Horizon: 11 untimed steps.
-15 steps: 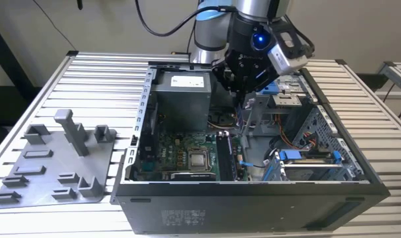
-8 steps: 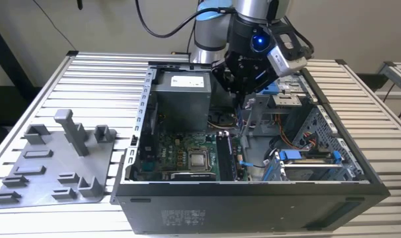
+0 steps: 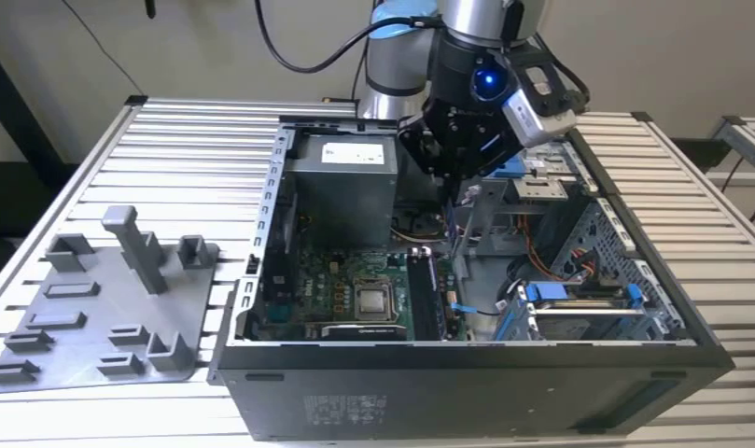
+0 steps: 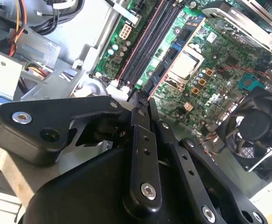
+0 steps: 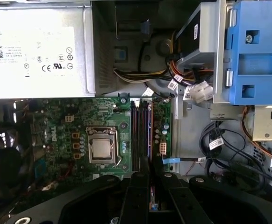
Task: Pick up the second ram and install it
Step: 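Insert the second ram into the second slot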
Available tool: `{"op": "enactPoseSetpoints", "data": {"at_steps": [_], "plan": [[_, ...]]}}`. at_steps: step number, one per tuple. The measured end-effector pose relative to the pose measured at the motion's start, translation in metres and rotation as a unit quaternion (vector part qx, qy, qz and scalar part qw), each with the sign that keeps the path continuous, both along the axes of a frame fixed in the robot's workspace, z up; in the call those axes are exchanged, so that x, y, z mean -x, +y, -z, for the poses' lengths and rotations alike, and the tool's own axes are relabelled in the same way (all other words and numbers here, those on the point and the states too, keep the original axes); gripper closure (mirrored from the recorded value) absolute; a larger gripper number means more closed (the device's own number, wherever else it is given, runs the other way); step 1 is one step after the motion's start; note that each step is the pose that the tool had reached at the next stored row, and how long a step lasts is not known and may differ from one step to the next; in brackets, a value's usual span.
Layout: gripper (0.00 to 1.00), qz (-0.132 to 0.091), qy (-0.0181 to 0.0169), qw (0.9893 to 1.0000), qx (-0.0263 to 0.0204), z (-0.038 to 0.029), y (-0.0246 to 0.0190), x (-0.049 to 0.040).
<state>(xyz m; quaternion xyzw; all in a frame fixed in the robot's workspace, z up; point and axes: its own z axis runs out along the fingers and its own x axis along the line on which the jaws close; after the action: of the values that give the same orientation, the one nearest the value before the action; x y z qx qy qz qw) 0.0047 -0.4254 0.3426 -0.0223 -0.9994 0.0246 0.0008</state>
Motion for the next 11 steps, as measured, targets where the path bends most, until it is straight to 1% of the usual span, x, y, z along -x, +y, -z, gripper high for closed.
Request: {"op": "enactPoseSetpoints", "data": {"at_steps": [4, 11], "plan": [[0.86, 0.000, 0.0000, 1.0000, 0.0001, 0.0048, 0.0000, 0.0000], [0.86, 0.000, -0.0003, 1.0000, 0.0002, 0.0174, 0.0000, 0.0000]]}}
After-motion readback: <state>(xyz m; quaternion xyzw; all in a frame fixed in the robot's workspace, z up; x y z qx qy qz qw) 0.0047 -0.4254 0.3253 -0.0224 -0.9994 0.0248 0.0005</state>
